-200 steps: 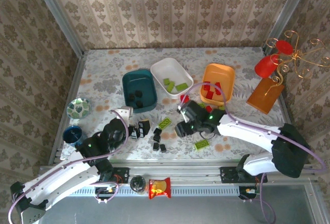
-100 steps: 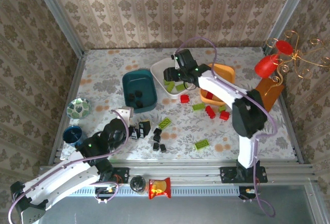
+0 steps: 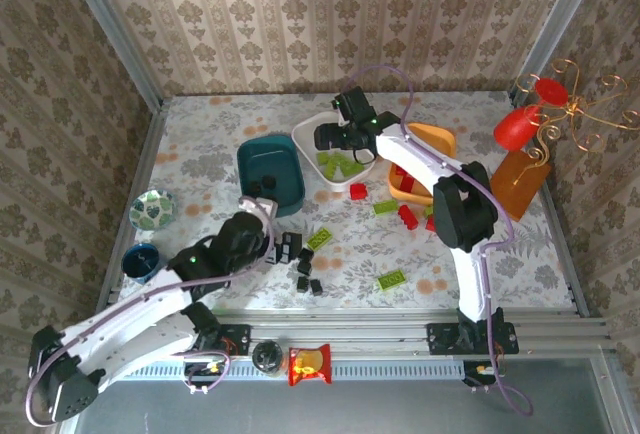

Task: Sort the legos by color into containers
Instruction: Place the lego in the container, then pick up the lego from the center of the table.

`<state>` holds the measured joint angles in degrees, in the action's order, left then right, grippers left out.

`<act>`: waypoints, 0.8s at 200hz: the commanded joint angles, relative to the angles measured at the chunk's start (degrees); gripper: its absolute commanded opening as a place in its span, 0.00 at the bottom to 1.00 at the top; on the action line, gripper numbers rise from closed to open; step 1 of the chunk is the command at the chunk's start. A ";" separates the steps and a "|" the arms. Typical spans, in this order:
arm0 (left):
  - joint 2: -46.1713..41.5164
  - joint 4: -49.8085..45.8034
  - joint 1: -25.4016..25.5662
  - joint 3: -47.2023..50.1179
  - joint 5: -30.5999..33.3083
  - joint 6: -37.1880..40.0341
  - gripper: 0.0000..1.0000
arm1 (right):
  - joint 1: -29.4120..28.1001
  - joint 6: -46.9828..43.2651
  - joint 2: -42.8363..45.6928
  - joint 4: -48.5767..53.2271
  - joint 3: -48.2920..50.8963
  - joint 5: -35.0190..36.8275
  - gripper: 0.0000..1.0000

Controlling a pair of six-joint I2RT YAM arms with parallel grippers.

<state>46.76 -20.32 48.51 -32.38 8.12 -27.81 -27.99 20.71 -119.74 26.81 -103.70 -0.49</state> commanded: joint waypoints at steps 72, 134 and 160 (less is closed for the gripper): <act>28.67 -1.39 -2.98 -16.00 -13.58 12.18 0.80 | -0.05 5.53 31.99 -11.26 34.59 -0.36 0.84; 43.04 -8.34 2.80 -24.52 -7.26 16.03 0.75 | -0.08 7.95 46.76 -12.88 48.70 1.15 0.84; 45.42 -8.64 3.29 -26.01 -6.34 16.78 0.76 | -0.05 8.12 50.26 -12.45 51.16 1.80 0.84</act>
<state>90.72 -25.58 51.40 -55.75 -0.78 -13.37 -27.99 27.62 -72.73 15.38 -54.33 -0.36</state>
